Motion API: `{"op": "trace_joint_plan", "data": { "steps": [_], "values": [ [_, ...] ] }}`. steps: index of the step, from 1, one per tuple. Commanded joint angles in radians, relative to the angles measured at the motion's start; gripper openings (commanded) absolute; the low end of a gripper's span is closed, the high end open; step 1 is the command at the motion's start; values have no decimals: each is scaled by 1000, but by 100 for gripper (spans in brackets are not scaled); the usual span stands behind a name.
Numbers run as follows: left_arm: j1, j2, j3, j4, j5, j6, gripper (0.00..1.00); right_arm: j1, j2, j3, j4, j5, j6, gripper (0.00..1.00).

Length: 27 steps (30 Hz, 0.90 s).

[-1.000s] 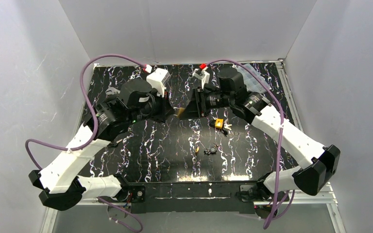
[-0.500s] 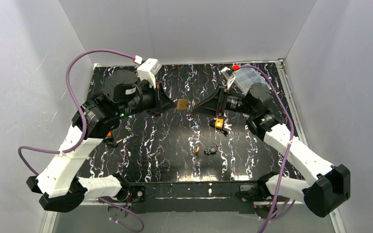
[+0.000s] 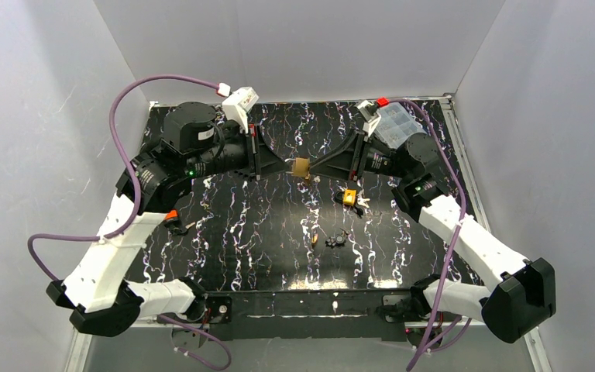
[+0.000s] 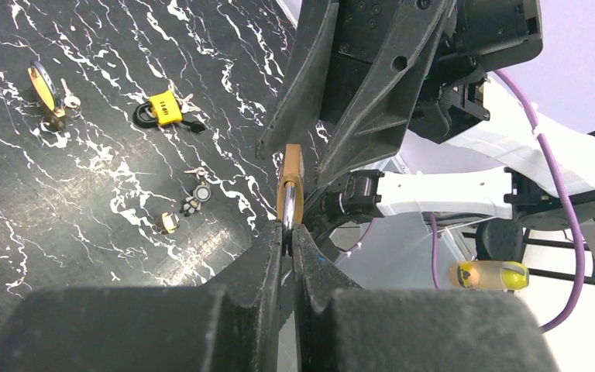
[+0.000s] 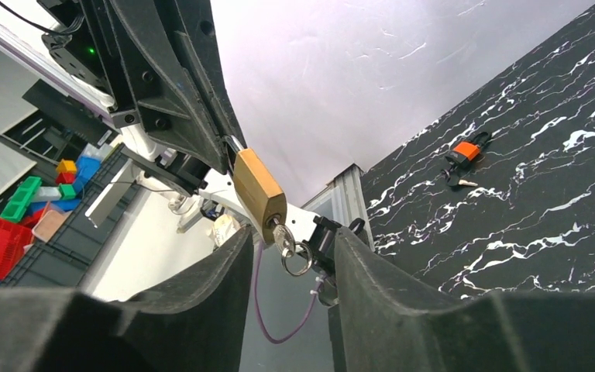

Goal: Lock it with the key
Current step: Lock the lock.

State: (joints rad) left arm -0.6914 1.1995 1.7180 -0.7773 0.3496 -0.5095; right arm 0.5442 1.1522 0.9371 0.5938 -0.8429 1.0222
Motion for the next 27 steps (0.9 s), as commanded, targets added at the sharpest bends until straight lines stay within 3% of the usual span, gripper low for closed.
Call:
{"op": "trace_joint_plan", "data": {
  "steps": [1,12,14,16,18,27],
  "values": [
    [14,-2,37,35,45,-15,0,-1,-3,58,69,-32,19,45],
    [24,0,17,50,47,-18,0,14,-3,62,62,-66,12,33],
    [25,1,15,51,45,-20,0,16,-5,63,49,-63,4,27],
    [28,-1,13,52,41,-17,0,16,-7,61,37,-60,-3,11],
    [29,-2,11,48,45,-12,0,15,-15,57,19,-46,-18,1],
    [87,-37,39,-35,12,67,0,-5,-73,21,-147,13,-146,1]
  ]
}}
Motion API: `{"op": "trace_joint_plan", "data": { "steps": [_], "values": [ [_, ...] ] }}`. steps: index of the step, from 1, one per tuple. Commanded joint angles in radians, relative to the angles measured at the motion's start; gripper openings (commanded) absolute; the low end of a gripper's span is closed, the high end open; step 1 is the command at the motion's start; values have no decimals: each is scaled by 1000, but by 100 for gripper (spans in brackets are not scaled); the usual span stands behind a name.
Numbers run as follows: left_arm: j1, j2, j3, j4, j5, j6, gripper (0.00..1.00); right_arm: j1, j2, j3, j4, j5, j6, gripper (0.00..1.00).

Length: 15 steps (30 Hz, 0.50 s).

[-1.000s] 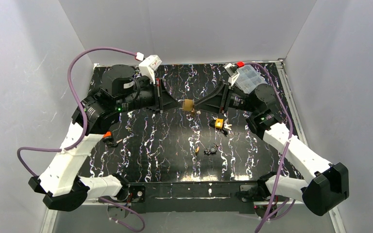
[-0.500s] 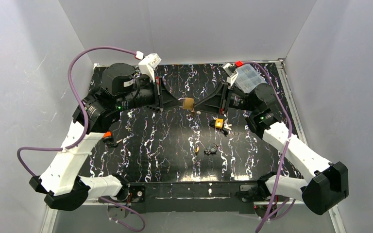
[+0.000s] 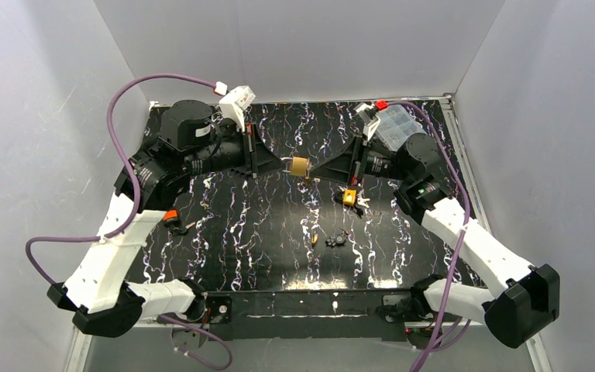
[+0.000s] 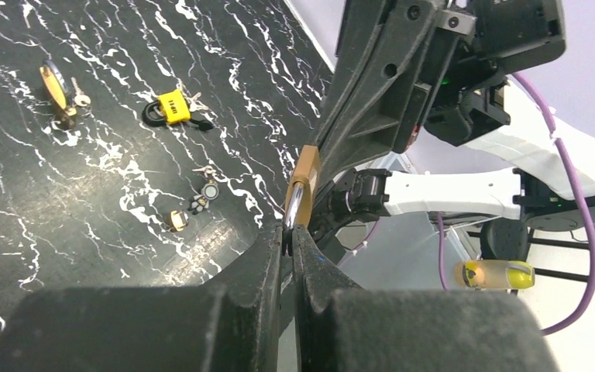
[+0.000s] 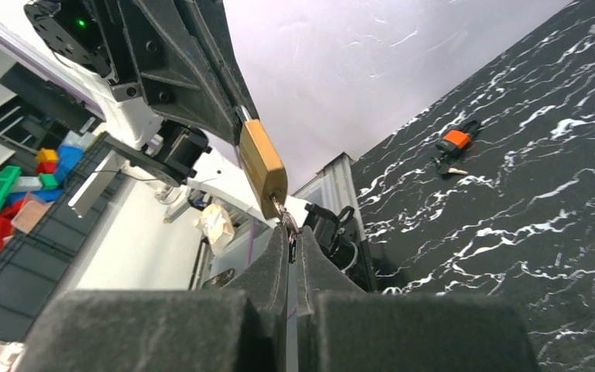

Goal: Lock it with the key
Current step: Lock the lock, then place the lock at the center of the board.

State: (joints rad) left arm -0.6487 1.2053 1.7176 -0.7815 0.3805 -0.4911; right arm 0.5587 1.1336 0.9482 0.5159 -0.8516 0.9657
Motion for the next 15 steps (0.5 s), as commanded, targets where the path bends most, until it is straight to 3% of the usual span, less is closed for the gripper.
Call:
{"op": "trace_joint_plan", "data": {
  "steps": [1,5,9,15],
  "values": [
    [54,-47,46,-42,-21,57,0,-35,-63,-7,-72,19,-95,1],
    [78,-63,44,-70,-33,79,0,-77,-84,-61,-75,11,-98,1],
    [83,-59,-7,-115,-127,90,0,-71,-79,-24,-314,82,-237,1],
    [83,10,-209,-150,-318,5,0,77,2,34,-596,402,-383,1]
  ]
}}
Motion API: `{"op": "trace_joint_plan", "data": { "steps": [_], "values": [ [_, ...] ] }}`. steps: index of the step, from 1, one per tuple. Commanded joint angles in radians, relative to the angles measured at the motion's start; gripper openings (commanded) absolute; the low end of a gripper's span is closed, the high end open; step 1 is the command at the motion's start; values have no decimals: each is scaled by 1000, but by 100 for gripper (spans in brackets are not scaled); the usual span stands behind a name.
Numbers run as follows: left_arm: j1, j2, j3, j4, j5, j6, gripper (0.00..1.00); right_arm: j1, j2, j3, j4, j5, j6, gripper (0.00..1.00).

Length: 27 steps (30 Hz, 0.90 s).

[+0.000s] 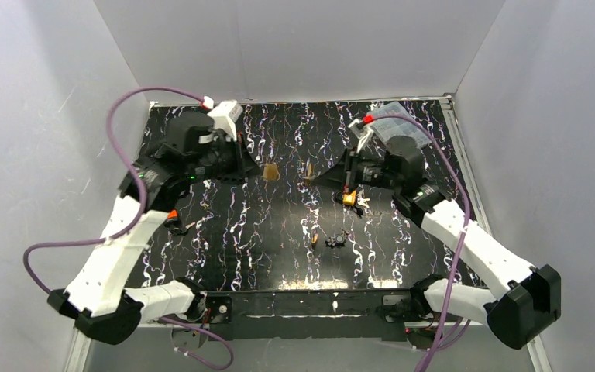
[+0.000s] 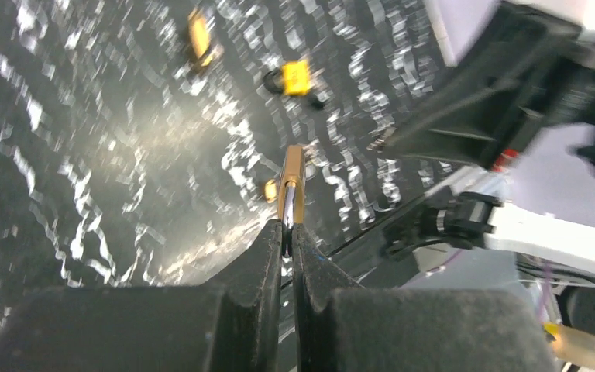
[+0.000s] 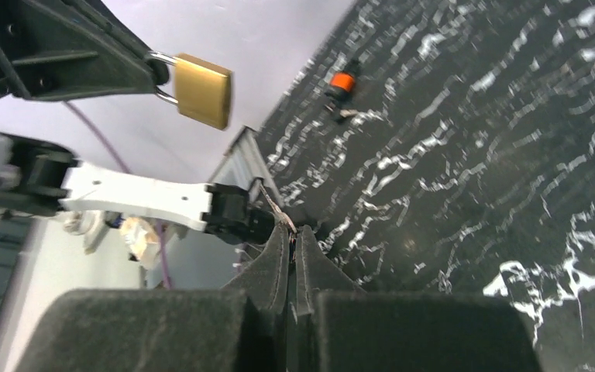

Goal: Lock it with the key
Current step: Place the lock at the center of the board.

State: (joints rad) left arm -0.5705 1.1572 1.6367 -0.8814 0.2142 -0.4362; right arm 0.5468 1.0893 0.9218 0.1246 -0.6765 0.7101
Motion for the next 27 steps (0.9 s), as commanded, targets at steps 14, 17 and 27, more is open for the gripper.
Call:
{"op": "trace_joint_plan", "data": {
  "steps": [14,17,27],
  "values": [
    [4,292,-474,231,-269,-215,0,290,553,267,-320,551,-80,1],
    [4,341,-508,280,-282,-232,0,293,622,302,-324,555,-66,1],
    [4,459,-537,354,-313,-253,8,315,789,392,-365,571,-44,1]
  ]
}}
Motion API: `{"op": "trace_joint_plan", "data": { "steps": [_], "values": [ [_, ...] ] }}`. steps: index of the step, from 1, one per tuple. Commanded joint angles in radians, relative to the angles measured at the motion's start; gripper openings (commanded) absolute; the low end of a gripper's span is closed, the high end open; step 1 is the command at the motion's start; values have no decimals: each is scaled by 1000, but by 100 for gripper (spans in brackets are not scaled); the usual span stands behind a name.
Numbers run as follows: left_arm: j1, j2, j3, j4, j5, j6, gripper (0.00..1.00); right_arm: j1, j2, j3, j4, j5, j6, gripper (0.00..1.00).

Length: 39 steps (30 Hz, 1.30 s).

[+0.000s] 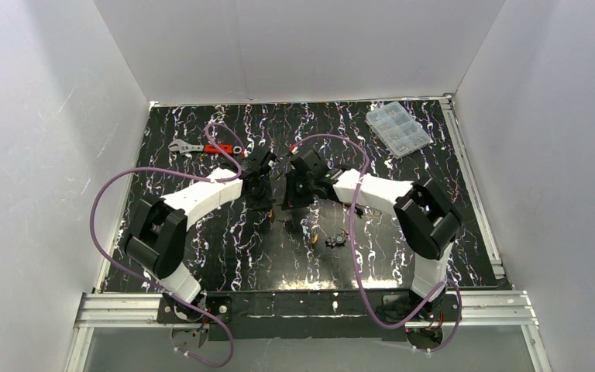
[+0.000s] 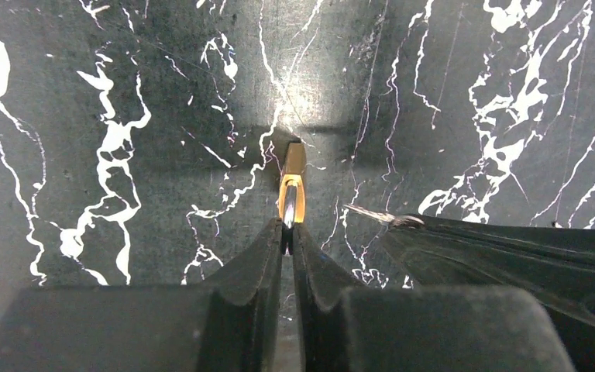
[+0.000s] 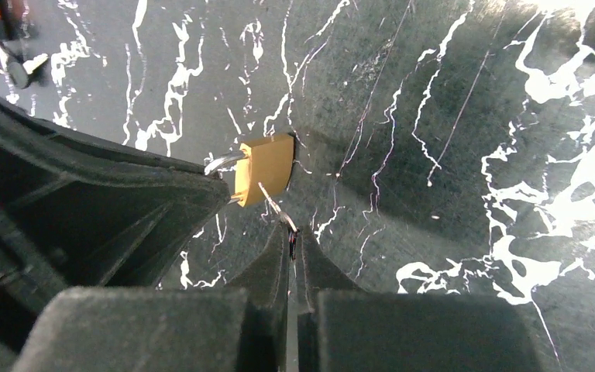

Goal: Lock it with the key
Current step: Place the lock at the center of the board.

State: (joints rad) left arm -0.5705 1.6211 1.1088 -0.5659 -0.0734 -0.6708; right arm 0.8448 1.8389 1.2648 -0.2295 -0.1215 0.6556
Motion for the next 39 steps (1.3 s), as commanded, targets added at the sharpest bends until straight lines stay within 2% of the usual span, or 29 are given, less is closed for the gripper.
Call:
{"op": "trace_joint_plan", "data": {
  "steps": [1,7,9,12,16,20,26,32,36,39],
  "values": [
    [4,-6,-9,40,-27,-19,12,19,51,54,-13,14,11,1],
    [4,-38,27,-28,-73,-9,36,25,76,66,-19,16,21,1],
    [6,-62,48,-63,-94,-3,48,25,65,63,-18,14,20,15],
    [19,-109,75,-120,-122,6,56,25,46,55,-12,8,16,38],
    [71,-198,94,-204,-156,22,70,24,0,37,0,-1,11,52],
    [190,-286,89,-280,-179,44,82,25,-50,21,0,-9,-4,56],
    [521,-369,-2,-294,-75,85,87,25,-147,-12,38,-35,-37,59],
    [858,-333,-109,-213,72,93,88,23,-219,-39,62,-34,-93,59],
    [953,-265,-110,-164,103,139,88,11,-250,-70,87,-32,-125,60],
    [969,-188,-70,-139,51,236,88,-10,-266,-101,122,-57,-135,60]
  ]
}}
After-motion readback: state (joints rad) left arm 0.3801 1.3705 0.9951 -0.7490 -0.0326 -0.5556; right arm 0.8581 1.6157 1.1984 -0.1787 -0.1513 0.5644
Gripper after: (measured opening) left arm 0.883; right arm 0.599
